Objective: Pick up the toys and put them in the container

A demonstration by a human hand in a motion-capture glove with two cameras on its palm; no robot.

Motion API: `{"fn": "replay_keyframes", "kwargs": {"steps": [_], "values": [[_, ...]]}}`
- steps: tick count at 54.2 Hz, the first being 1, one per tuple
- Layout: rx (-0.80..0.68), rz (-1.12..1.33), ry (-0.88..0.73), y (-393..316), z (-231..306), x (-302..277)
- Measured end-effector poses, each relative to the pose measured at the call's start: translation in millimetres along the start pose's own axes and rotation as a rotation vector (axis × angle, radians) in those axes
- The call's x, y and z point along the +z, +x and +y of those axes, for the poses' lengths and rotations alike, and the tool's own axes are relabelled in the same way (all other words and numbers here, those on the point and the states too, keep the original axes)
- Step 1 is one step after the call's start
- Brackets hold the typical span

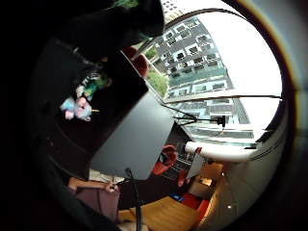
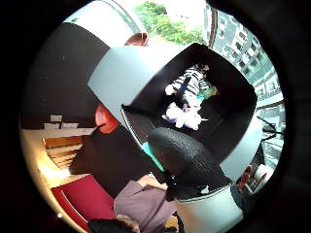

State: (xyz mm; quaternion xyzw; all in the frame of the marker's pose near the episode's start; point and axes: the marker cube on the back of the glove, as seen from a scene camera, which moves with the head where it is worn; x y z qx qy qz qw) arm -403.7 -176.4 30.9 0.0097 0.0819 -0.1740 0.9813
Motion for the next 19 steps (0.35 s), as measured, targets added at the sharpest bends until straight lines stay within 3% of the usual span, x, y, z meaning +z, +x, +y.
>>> {"fn": "replay_keyframes", "kwargs": {"steps": [9,19], "values": [[-0.018,-0.232,0.005,-12.4,8.6,-10.4],[0.025,-0.009,-0.016,23.1,19.7,0.9]]}}
